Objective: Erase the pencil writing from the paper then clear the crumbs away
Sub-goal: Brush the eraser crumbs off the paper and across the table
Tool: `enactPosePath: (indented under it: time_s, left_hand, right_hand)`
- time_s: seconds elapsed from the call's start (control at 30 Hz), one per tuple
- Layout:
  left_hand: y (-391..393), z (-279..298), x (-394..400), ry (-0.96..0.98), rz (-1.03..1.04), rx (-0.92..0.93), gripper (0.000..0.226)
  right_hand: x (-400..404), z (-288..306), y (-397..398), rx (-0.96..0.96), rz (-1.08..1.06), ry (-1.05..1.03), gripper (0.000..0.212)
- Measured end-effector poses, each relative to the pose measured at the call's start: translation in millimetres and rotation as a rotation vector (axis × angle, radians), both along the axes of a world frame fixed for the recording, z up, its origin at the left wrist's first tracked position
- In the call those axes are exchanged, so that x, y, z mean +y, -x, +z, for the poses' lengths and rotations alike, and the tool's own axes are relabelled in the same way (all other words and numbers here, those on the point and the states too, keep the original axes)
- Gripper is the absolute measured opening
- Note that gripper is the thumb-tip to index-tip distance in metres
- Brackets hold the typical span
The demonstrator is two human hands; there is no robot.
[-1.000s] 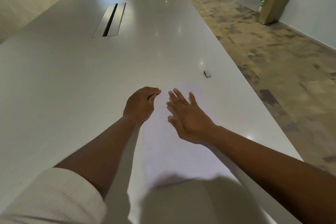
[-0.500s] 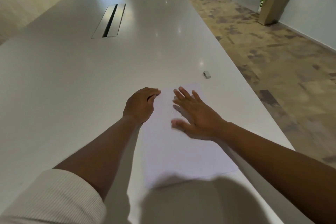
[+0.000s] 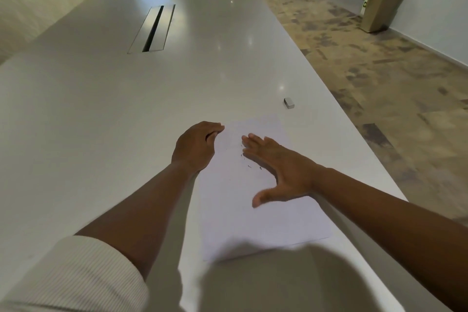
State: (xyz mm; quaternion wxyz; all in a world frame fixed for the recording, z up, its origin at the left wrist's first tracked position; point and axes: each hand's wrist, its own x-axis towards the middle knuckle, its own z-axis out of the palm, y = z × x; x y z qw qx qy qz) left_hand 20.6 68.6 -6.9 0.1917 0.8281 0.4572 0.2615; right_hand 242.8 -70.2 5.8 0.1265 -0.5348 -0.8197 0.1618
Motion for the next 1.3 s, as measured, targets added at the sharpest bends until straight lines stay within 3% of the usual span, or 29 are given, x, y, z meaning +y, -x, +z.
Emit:
enactPosePath:
  time_s: [0.07, 0.2, 0.3, 0.4, 0.57, 0.67, 0.73, 0.77, 0.87, 0.93, 1.07, 1.2, 1.3]
  left_hand:
    - [0.0, -0.1, -0.2, -0.003, -0.002, 0.011, 0.034]
    - [-0.1, 0.5, -0.8, 0.007, -0.001, 0.013, 0.034]
    - [0.0, 1.4, -1.2, 0.006, 0.000, 0.015, 0.034]
    - [-0.3, 1.3, -1.2, 0.001, -0.005, 0.016, 0.033]
    - [-0.6, 1.7, -1.5, -0.003, 0.001, 0.012, 0.033]
    - [-0.1, 1.9, -1.5, 0.006, -0.001, 0.015, 0.034]
    - [0.1, 2.4, -0.5, 0.000, -0.006, 0.021, 0.034]
    - [0.5, 2.1, -0.4, 0.000, -0.007, 0.021, 0.034]
    - [0.6, 1.4, -0.4, 0.014, -0.001, 0.011, 0.034]
    - [0.9, 1.1, -0.5, 0.020, 0.000, 0.008, 0.034]
    - [0.2, 3.0, -0.4, 0.013, -0.004, 0.008, 0.034]
    - [0.6, 4.5, -1.1, 0.031, -0.015, 0.001, 0.034]
    - [0.1, 4.2, -0.5, 0.016, -0.020, 0.012, 0.034]
  right_hand:
    - [0.7, -2.9, 5.3, -0.054, -0.001, -0.047, 0.108]
    - [8.4, -1.5, 19.5, 0.088, -0.236, -0.158, 0.068]
    - [8.8, -0.4, 32.2, 0.098, -0.171, -0.091, 0.092]
    - [6.9, -6.0, 43.5, -0.052, -0.095, -0.085, 0.106]
    - [21.2, -5.4, 43.8, 0.043, -0.366, -0.144, 0.058]
    - [20.3, -4.5, 46.7, 0.100, -0.344, -0.119, 0.083]
    - [16.1, -6.8, 53.3, 0.022, -0.271, -0.094, 0.102]
    - [15.0, -9.8, 56.2, -0.020, -0.259, -0.106, 0.100]
    - [22.2, -6.8, 53.1, -0.005, -0.413, -0.177, 0.055]
    - [24.7, -1.6, 49.0, 0.074, -0.505, -0.188, 0.052]
    - [11.9, 2.4, 57.7, 0.141, -0.344, -0.246, 0.046]
    - [-7.0, -6.4, 84.6, -0.108, 0.028, -0.184, 0.061]
    - [-6.9, -11.9, 85.6, -0.260, -0.064, -0.141, 0.079]
